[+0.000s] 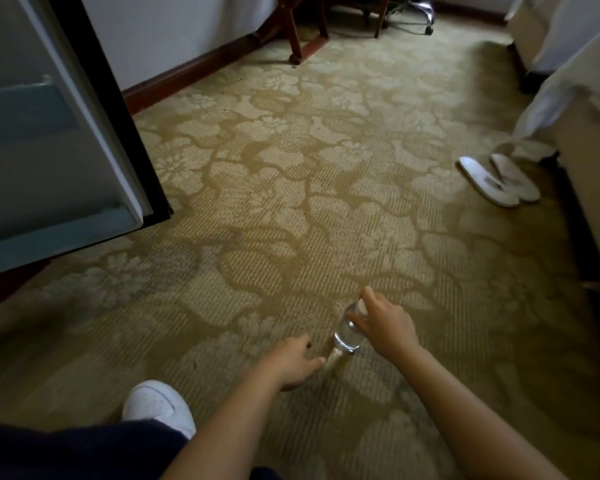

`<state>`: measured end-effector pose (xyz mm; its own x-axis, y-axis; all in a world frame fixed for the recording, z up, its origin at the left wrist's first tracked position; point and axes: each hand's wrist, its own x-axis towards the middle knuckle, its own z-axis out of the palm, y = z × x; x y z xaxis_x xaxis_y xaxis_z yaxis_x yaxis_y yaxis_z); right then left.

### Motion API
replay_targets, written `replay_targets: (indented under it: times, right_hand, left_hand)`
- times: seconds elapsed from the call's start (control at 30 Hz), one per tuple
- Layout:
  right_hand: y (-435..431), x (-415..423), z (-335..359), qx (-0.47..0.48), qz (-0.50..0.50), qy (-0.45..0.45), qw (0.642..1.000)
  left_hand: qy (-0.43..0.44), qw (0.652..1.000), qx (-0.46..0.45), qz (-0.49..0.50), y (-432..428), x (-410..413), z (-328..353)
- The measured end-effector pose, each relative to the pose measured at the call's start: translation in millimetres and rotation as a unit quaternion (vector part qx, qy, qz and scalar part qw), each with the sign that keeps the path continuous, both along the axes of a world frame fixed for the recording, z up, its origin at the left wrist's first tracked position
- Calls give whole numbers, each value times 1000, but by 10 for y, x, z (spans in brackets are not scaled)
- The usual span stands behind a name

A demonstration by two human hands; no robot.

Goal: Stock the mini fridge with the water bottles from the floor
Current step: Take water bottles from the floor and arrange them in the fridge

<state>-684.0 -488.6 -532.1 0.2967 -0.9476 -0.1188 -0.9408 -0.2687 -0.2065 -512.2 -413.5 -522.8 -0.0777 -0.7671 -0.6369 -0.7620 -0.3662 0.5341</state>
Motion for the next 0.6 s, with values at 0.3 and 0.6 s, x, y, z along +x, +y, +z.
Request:
replay_targets:
  times: [0.3, 0.6]
  right_hand:
    - [45, 112, 319, -32, 32, -81, 996]
    - [163, 433, 1171, -75, 46, -329, 940]
  left_hand:
    - [22, 999, -29, 4, 95, 67, 121]
    - [166, 964, -199, 59, 97, 202, 471]
